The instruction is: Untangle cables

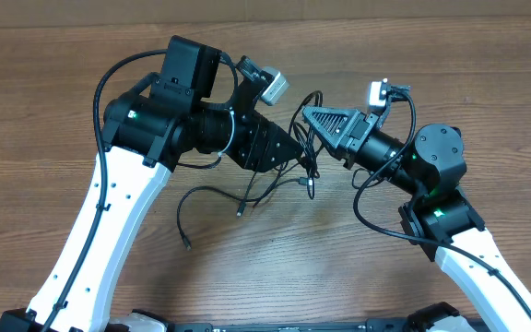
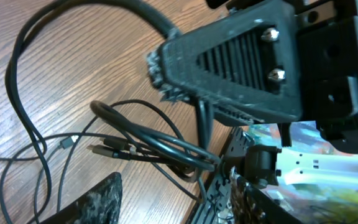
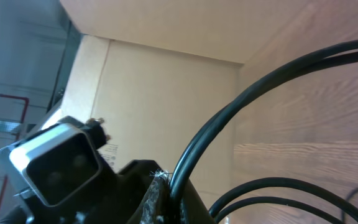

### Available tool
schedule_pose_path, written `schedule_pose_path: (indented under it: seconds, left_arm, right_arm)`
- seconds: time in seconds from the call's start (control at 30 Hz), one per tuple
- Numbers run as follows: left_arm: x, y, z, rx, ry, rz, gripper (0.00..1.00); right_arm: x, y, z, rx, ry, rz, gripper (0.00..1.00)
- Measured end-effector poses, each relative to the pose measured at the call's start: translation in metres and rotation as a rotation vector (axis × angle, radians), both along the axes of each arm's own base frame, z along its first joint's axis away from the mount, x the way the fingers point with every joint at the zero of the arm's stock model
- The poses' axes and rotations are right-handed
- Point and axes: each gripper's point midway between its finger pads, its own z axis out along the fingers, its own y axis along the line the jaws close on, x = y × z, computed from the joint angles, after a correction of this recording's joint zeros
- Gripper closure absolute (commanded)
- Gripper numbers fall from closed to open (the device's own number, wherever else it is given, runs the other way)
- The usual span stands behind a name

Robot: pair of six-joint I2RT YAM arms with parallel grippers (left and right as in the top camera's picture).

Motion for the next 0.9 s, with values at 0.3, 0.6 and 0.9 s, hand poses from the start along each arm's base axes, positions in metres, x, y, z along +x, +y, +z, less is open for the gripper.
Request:
schedule_pose_path:
  seconds: [0.3,0.6,0.9]
  left_arm:
    - [-0.002,-0.012,0.006,-0.03,0.03,0.015,0.44]
    - [-0.005,-0.031,-0.01,0.008,0.082,0.009,0.59]
    - [0.011,-0.042,-0.026,0.02,0.093,0.022,0.7]
  right_arm:
    - [0.0,0.0,0.003,0.009,-0.008,-0.004,0.96]
    - [0.0,0.0,0.003,0.009,-0.008,-0.004,0.96]
    - [0.004,-0.002,0.002,0.008,-0.004,-0.023,0.96]
